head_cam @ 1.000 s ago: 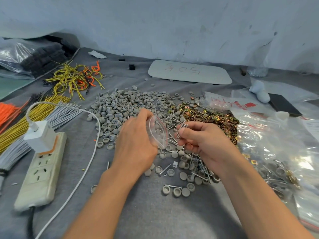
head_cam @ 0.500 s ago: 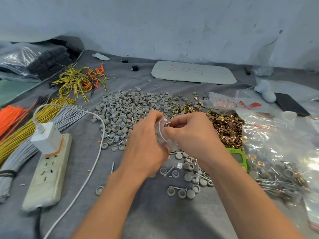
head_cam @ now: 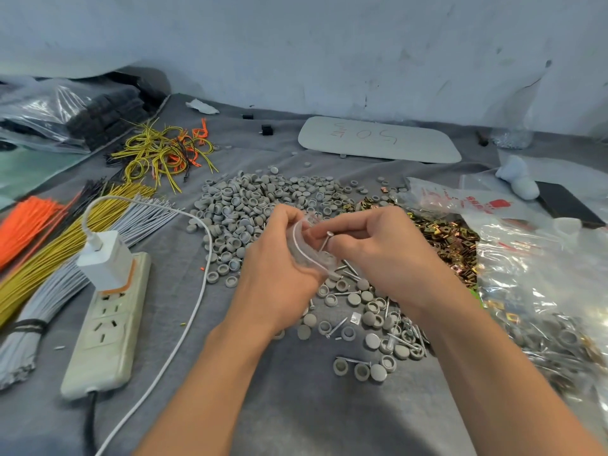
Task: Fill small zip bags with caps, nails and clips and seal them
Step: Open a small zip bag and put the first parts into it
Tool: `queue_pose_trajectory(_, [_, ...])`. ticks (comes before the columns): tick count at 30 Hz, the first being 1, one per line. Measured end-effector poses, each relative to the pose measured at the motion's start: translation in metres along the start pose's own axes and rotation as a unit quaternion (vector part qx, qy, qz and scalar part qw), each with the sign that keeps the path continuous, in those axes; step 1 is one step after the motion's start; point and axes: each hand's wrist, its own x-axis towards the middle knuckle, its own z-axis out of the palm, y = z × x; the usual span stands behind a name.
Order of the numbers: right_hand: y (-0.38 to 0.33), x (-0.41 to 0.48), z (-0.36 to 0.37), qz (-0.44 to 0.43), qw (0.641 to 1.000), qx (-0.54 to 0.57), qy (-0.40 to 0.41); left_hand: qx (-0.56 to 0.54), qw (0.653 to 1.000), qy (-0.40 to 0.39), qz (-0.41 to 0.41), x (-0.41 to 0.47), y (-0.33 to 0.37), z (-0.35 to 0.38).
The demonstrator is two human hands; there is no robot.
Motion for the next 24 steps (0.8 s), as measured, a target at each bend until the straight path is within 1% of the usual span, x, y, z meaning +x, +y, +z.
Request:
queue_pose_trajectory(3, [-0.001, -0.002, -0.007, -0.018, 0.998, 0.061, 0.028, -0.054, 0.999, 0.004, -0.006, 0.003, 0.001, -0.002])
queue_pose_trajectory(6, [-0.006, 0.0, -0.002, -0.043, 0.993, 0.105, 0.037, -0.057, 0.998, -0.002, -0.006, 0.003, 0.004, -0.003])
queue_pose_trajectory(7, [-0.007, 0.0, 0.002, -0.047, 0.993, 0.103, 0.03, -0.052, 0.999, -0.005, -0.004, 0.004, 0.005, -0.003])
queue_pose_trajectory(10, [-0.008, 0.001, 0.01, -0.052, 0.998, 0.04, 0.011, -0.051, 0.999, -0.008, 0.0, 0.003, 0.005, 0.0])
queue_pose_trajectory(11, [-0.008, 0.0, 0.009, -0.058, 0.997, 0.043, 0.016, -0.057, 0.998, -0.006, -0.001, 0.003, 0.004, 0.001])
queue_pose_trajectory(13, [-0.007, 0.001, 0.001, -0.06, 0.99, 0.113, 0.062, -0.072, 0.997, 0.005, -0.004, 0.002, 0.004, 0.001])
queue_pose_trajectory(14, [-0.006, 0.002, -0.006, -0.051, 0.983, 0.15, 0.095, -0.076, 0.997, 0.015, -0.009, 0.003, 0.005, 0.001])
queue_pose_trajectory(15, [-0.002, 0.003, -0.012, -0.036, 0.977, 0.164, 0.13, -0.084, 0.996, 0.027, -0.017, 0.004, 0.005, 0.001])
queue_pose_trajectory(16, [0.002, 0.004, -0.016, -0.016, 0.976, 0.147, 0.162, -0.101, 0.994, 0.045, -0.025, 0.005, 0.005, -0.001])
queue_pose_trajectory(17, [0.009, 0.005, -0.019, 0.009, 0.978, 0.103, 0.182, -0.127, 0.989, 0.069, -0.035, 0.007, 0.005, -0.002])
queue_pose_trajectory(18, [0.016, 0.007, -0.019, 0.033, 0.982, 0.04, 0.183, -0.168, 0.98, 0.094, -0.048, 0.009, 0.005, -0.005])
queue_pose_trajectory(19, [0.022, 0.008, -0.018, 0.058, 0.984, -0.033, 0.165, -0.222, 0.966, 0.118, -0.065, 0.012, 0.004, -0.009])
queue_pose_trajectory(21, [0.032, 0.011, -0.011, 0.092, 0.977, -0.162, 0.104, -0.33, 0.924, 0.162, -0.101, 0.016, 0.003, -0.015])
queue_pose_trajectory(22, [0.036, 0.013, -0.007, 0.099, 0.97, -0.209, 0.078, -0.355, 0.91, 0.186, -0.103, 0.017, 0.004, -0.017])
queue_pose_trajectory(23, [0.037, 0.014, -0.004, 0.105, 0.961, -0.247, 0.057, -0.326, 0.917, 0.214, -0.085, 0.016, 0.005, -0.018])
queue_pose_trajectory(24, [0.038, 0.015, -0.001, 0.108, 0.952, -0.283, 0.041, -0.258, 0.935, 0.238, -0.055, 0.015, 0.006, -0.018])
